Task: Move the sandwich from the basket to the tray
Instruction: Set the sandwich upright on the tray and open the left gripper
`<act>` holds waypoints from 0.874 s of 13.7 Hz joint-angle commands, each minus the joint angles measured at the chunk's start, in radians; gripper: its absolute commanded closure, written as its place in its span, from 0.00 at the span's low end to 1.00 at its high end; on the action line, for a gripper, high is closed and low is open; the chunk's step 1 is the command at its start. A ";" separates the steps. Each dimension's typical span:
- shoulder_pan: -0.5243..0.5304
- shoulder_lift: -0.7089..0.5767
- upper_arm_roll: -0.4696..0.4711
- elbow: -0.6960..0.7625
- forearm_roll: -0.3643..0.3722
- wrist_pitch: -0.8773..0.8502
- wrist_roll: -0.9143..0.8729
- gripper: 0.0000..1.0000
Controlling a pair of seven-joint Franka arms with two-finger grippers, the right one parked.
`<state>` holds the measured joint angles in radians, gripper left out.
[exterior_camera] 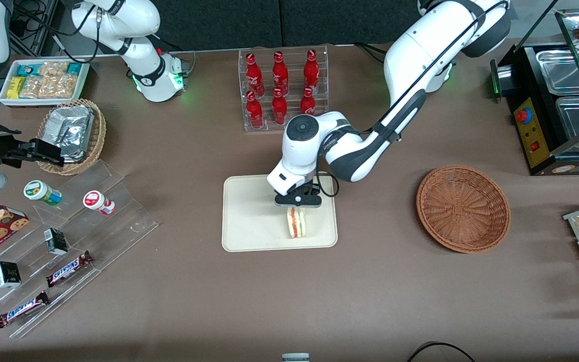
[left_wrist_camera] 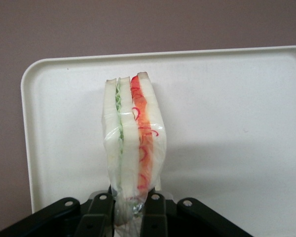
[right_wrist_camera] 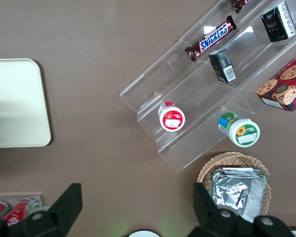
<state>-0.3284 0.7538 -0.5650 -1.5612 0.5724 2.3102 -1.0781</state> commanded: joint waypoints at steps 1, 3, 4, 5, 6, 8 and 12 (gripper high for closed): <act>-0.023 0.030 0.007 0.029 0.030 0.017 -0.023 0.78; -0.026 0.042 0.007 0.030 0.049 0.025 -0.026 0.70; -0.026 0.044 0.007 0.030 0.049 0.025 -0.025 0.51; -0.026 0.042 0.007 0.030 0.047 0.025 -0.023 0.15; -0.026 0.042 0.007 0.030 0.047 0.023 -0.023 0.02; -0.023 0.032 0.007 0.032 0.046 0.012 -0.023 0.01; -0.015 -0.046 0.004 0.043 0.029 -0.098 -0.040 0.01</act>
<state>-0.3369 0.7675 -0.5650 -1.5263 0.5984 2.2765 -1.0853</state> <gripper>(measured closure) 0.031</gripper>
